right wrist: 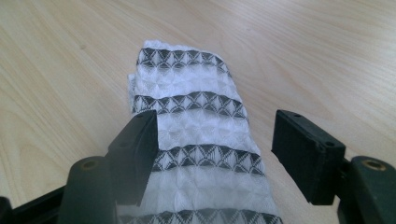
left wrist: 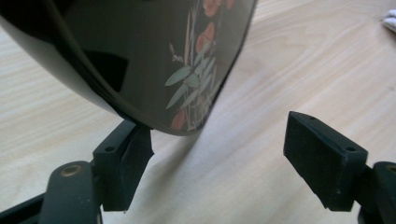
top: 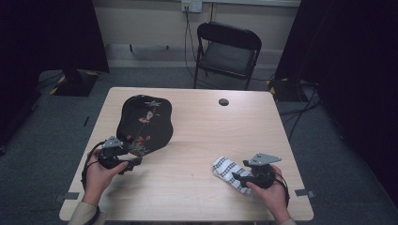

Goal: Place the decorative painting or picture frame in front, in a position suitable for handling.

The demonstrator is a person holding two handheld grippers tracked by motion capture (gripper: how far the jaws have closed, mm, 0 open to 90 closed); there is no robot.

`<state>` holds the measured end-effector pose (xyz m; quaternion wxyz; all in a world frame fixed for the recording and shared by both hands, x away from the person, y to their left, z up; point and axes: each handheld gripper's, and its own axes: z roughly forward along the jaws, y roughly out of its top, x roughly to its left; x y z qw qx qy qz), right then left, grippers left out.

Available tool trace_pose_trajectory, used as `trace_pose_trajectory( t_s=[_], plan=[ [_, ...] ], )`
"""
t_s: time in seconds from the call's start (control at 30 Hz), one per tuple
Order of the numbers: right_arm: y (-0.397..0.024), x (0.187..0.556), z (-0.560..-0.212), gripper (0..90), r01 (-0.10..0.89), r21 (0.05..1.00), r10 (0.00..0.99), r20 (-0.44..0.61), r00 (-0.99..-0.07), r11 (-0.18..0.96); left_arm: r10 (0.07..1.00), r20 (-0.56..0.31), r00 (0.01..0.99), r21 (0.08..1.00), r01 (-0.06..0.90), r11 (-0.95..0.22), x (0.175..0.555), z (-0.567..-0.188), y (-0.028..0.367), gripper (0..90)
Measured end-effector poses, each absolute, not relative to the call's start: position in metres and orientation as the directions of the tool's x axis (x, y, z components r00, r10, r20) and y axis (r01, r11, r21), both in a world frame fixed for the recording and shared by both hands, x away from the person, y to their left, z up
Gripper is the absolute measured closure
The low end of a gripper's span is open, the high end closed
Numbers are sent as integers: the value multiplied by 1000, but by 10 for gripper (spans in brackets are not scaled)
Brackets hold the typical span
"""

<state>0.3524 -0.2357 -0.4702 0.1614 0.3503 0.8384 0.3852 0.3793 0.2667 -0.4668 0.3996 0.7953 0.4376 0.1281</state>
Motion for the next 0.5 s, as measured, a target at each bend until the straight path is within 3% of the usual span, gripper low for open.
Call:
trace_pose_trajectory(
  t_s=[0.5],
  plan=[
    [-230, 351, -471, 317, 456, 755, 702, -7, -712, 471, 763, -163, 625, 725, 601, -338, 356, -467, 251, 289]
  ],
)
